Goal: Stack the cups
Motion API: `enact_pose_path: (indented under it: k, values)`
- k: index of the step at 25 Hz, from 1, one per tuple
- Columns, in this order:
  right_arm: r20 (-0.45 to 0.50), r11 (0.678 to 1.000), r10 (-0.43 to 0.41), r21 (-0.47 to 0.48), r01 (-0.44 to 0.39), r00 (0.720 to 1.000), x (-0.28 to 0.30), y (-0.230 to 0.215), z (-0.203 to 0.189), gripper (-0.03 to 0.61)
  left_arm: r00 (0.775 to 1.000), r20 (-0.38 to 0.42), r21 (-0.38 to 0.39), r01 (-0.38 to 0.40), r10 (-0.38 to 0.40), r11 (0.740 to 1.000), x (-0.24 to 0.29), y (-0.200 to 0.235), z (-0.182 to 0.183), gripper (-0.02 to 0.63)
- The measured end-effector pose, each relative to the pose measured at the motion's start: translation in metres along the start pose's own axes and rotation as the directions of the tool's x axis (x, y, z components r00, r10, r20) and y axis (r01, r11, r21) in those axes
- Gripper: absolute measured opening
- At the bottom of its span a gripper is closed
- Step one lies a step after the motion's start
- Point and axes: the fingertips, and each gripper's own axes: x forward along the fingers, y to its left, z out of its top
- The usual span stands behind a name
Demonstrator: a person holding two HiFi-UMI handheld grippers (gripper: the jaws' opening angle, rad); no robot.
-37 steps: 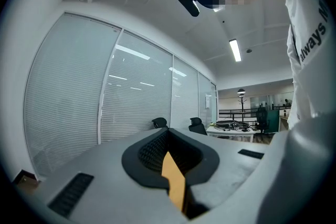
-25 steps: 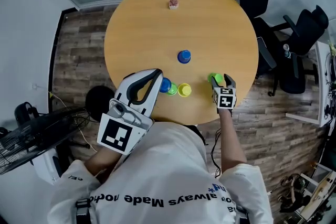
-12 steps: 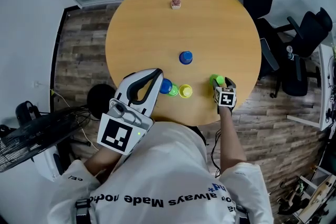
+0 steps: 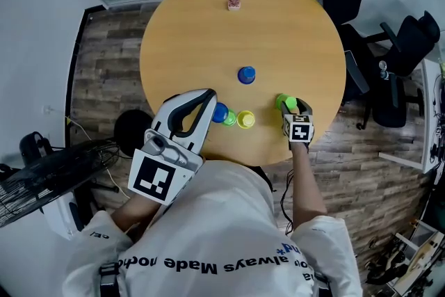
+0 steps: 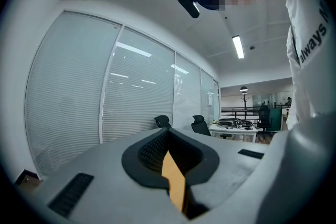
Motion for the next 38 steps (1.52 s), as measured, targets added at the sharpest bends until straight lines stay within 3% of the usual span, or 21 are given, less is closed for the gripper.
enact_pose_path:
  k: [6,14,26,38]
  values:
    - [0.044,0.992,0.09,-0.094,-0.086,0.995,-0.026,0.043,0.037,0.242,1.0,0.006,-0.002,0.001,-0.001,1.0,-0.004,0.0,0.001,0.025]
    - [0.051,0.957,0.206,-0.218,-0.19,0.977,-0.05,0.105,0.059,0.242,1.0,0.013,-0.006,-0.005,0.005,1.0,-0.015,0.002,0.002,0.025]
    - [0.005,0.901,0.304,-0.326,-0.286,0.953,-0.061,0.173,0.045,0.242,1.0,0.015,-0.01,-0.012,0.012,1.0,-0.026,0.002,0.0,0.025]
    - [0.03,0.885,0.343,-0.344,-0.313,0.939,-0.055,0.204,0.04,0.242,1.0,0.015,-0.015,-0.016,0.016,1.0,-0.033,0.005,-0.001,0.025]
